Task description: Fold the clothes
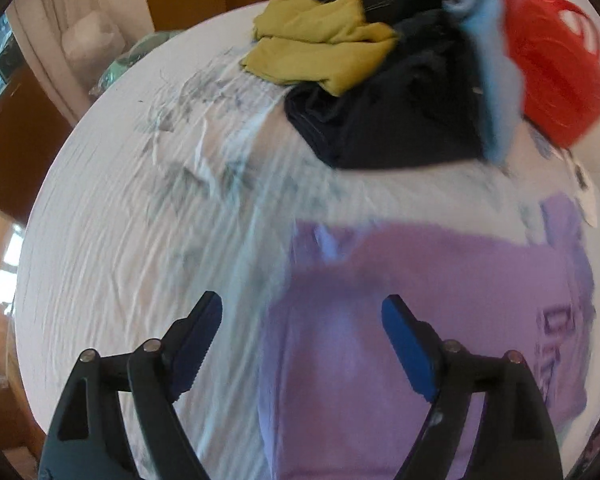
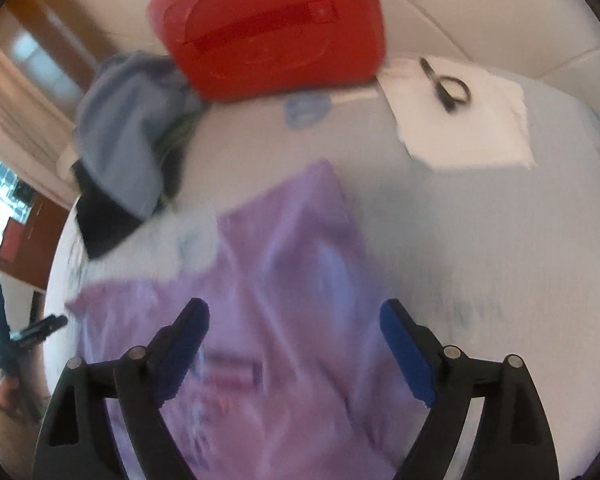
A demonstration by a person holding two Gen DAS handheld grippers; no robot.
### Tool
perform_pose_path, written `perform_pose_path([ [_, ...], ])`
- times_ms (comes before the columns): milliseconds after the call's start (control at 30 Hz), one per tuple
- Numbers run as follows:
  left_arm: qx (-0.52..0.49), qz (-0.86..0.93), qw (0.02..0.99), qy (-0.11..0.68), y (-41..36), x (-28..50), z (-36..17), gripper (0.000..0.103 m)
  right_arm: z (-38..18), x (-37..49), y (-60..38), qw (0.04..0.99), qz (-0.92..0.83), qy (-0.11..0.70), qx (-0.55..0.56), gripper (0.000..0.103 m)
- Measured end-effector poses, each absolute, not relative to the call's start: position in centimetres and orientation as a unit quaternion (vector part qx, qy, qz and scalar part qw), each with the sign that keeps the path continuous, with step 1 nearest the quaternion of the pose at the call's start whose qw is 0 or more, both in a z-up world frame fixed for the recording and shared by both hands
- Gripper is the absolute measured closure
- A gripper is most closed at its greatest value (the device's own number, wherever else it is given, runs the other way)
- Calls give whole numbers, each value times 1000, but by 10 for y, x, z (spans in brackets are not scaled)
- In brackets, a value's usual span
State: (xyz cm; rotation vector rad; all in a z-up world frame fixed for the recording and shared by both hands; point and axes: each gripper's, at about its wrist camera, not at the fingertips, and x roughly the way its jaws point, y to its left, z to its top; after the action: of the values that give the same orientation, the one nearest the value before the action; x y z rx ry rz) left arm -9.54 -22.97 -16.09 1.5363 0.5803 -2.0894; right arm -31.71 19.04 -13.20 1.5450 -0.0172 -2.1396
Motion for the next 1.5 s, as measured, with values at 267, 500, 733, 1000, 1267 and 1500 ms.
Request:
perform_pose_path([
  [267, 604, -738, 213, 213, -237, -140, -188, 25, -159, -398, 147, 213, -763, 2, 610, 15],
  [500, 613, -739, 210, 185, -219, -147, -197, 59, -191, -411, 121, 210, -756, 33, 619, 17],
  [733, 563, -783, 209, 162, -203, -134, -166, 93, -158, -372, 125, 271, -790, 66, 546, 98],
  [1000, 439, -867, 215, 91, -167, -56, -126, 93, -97, -231, 208, 365, -828, 69, 420, 98],
  [1267, 509, -837, 165, 114, -160, 5, -162, 68, -150, -136, 268, 326, -796, 96, 501, 73],
  [1500, 478, -845, 183, 155, -173, 21, -120, 50, -136, -173, 308, 265, -806, -12, 529, 57],
])
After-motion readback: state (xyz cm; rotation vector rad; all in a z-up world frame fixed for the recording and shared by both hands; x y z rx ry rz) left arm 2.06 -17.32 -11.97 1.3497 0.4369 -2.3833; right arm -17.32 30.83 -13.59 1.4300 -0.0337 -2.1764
